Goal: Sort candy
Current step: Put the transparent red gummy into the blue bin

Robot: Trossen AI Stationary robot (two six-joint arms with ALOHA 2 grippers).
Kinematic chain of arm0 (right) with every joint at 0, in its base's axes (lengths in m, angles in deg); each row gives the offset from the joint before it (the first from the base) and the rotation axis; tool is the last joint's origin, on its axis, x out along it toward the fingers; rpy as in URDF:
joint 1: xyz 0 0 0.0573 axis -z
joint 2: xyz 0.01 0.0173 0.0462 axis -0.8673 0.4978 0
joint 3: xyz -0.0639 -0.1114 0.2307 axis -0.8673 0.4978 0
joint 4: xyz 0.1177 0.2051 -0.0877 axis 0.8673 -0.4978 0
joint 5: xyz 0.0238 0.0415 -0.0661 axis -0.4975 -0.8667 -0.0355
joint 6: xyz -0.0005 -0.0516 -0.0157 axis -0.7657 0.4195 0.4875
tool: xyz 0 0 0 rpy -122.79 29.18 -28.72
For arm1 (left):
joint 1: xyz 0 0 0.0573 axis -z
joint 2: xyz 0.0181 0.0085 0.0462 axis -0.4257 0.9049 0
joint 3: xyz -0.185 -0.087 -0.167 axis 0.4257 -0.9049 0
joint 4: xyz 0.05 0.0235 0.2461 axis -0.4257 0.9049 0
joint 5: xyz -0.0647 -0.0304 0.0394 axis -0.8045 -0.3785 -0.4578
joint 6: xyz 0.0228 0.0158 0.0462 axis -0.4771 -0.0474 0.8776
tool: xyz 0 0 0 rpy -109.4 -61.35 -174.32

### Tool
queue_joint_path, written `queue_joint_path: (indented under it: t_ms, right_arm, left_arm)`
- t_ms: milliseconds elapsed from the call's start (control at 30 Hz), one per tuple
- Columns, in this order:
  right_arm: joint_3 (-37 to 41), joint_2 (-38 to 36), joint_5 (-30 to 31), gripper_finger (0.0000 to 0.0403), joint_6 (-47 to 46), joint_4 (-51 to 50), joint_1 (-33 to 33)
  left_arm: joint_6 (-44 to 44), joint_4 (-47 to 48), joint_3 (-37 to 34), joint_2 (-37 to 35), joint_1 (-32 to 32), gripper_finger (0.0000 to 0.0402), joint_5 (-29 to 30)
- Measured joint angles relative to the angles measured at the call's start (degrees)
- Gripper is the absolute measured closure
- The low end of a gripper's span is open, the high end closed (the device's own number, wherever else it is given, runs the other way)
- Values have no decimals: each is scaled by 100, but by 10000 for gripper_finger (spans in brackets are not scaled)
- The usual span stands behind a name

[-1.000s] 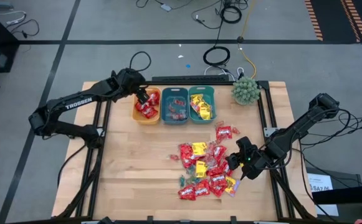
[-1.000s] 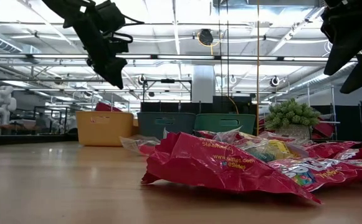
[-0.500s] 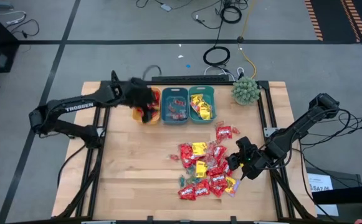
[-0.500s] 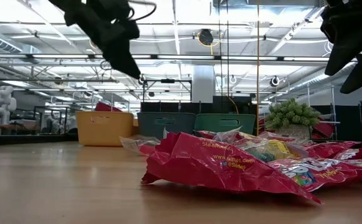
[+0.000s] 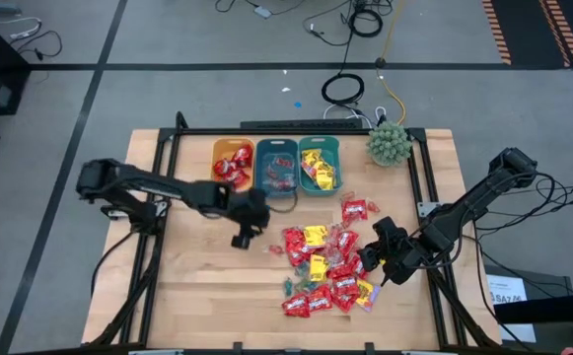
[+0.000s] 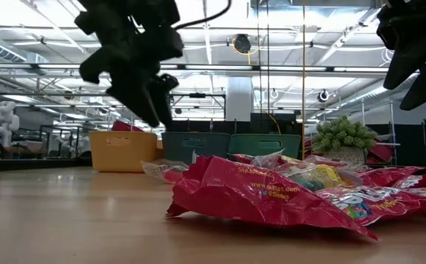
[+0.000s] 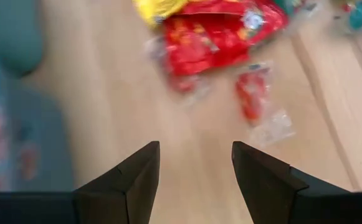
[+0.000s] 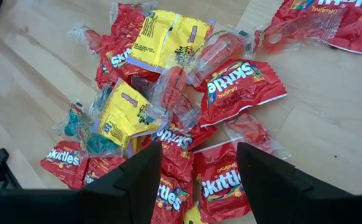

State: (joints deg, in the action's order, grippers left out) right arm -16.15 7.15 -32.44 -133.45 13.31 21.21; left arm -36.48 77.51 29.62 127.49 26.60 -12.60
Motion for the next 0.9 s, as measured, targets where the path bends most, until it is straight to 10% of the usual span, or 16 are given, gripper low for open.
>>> queue_joint_path:
  t_ms: [633, 900]
  right_arm:
    - [0, 2, -472, 204, 199, 118, -4]
    - [0, 2, -471, 204, 449, 264, -4]
  left_arm:
    - [-1054, -1870, 30, 1839, 1030, 195, 7]
    - [-1360, -1795, 178, 1839, 1187, 318, -56]
